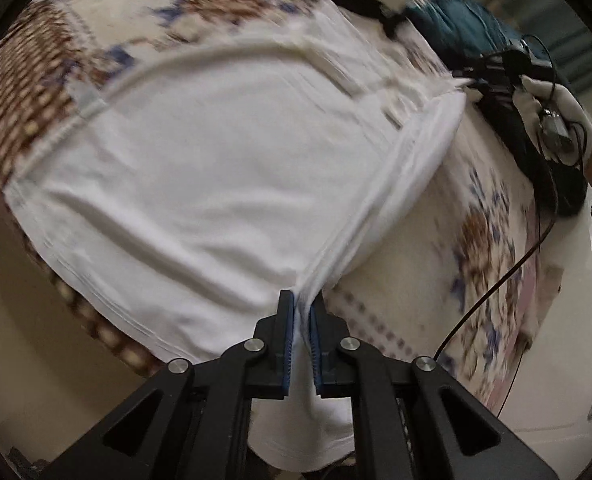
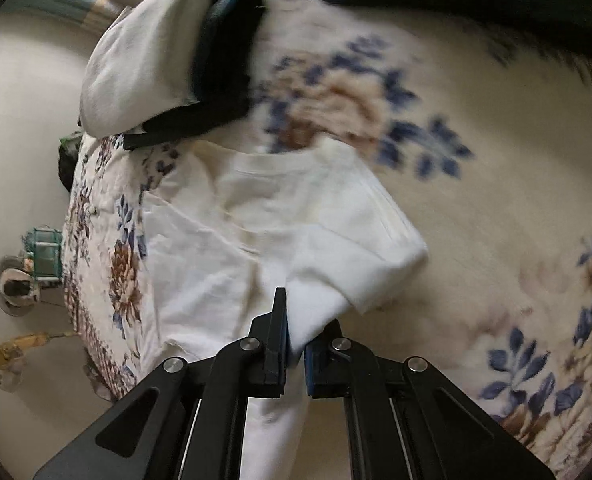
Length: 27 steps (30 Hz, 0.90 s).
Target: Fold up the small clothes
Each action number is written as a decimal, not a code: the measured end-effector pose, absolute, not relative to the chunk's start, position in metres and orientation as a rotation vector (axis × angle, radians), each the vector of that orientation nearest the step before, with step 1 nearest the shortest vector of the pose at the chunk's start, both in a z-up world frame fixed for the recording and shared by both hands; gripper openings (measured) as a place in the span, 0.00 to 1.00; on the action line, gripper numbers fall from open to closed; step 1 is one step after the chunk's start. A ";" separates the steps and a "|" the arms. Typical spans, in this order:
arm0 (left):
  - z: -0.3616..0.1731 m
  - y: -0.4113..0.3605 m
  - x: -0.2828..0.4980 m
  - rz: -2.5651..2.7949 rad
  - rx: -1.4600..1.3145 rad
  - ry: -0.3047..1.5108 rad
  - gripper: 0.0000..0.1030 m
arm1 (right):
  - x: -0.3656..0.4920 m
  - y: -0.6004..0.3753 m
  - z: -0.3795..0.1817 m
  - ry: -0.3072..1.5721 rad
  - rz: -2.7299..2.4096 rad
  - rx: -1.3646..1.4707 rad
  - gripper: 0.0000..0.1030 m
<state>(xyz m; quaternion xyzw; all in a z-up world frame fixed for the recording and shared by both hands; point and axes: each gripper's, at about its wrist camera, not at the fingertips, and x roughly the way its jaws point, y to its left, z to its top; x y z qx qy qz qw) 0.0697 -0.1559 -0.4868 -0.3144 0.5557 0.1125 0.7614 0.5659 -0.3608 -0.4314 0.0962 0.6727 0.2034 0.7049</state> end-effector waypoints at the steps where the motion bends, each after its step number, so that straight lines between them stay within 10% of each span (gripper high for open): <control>1: -0.487 -0.144 0.071 0.258 -0.681 1.205 0.05 | 0.568 -0.339 -0.426 1.496 0.452 0.190 0.06; 27: -0.561 0.107 0.042 0.356 -0.874 1.278 0.06 | 0.583 -0.092 -0.477 1.487 0.264 -0.124 0.06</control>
